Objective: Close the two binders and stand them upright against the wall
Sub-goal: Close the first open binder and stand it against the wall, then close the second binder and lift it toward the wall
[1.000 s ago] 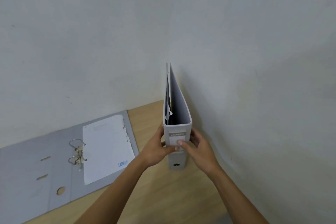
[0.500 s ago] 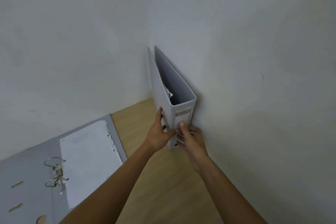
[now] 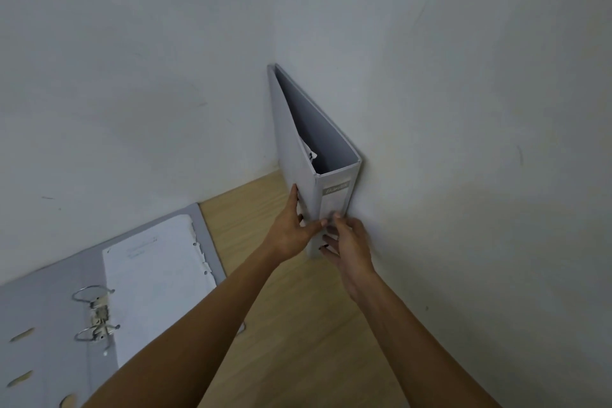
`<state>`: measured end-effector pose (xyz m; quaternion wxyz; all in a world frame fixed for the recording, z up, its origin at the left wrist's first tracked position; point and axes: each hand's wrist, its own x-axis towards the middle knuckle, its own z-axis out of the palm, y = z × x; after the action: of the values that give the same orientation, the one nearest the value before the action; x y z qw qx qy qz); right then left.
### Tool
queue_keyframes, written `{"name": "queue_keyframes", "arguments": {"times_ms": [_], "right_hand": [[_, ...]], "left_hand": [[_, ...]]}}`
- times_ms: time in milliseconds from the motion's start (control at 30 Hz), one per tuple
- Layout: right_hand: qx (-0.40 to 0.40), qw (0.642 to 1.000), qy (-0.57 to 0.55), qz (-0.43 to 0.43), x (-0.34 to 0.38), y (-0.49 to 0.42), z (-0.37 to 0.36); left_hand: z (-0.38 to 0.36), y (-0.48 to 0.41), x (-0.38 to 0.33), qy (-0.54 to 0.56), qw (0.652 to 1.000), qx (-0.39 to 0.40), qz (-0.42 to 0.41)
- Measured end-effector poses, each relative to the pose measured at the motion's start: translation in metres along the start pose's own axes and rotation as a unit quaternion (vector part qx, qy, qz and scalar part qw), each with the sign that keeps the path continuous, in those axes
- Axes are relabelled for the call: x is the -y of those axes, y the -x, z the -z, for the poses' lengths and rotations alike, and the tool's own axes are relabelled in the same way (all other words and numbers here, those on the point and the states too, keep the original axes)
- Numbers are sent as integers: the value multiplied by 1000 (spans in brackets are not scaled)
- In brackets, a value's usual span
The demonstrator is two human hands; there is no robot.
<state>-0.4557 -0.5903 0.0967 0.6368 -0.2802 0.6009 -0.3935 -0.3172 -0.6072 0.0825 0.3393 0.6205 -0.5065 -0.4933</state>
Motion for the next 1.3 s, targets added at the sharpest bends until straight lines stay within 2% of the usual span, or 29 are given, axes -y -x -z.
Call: {"name": "queue_keyframes", "arguments": {"times_ms": [267,567,733,1133,1300], "right_hand": [[45,996,70,-13,12,18,21],[130,984,114,-31,-2,55,24],[191,967,161,-52,-32,83,2],[326,909,243,-88,-102,147,-92],[344,896,264,-92,-126,164,-136]], "left_hand": [[2,35,-15,33,997,-61,43],[11,129,-4,93,988,-53,114],[26,197,25,100,981,-69,148],[91,326,99,172,944,-214,184],[134,371,135,191,930,-248,193]]}}
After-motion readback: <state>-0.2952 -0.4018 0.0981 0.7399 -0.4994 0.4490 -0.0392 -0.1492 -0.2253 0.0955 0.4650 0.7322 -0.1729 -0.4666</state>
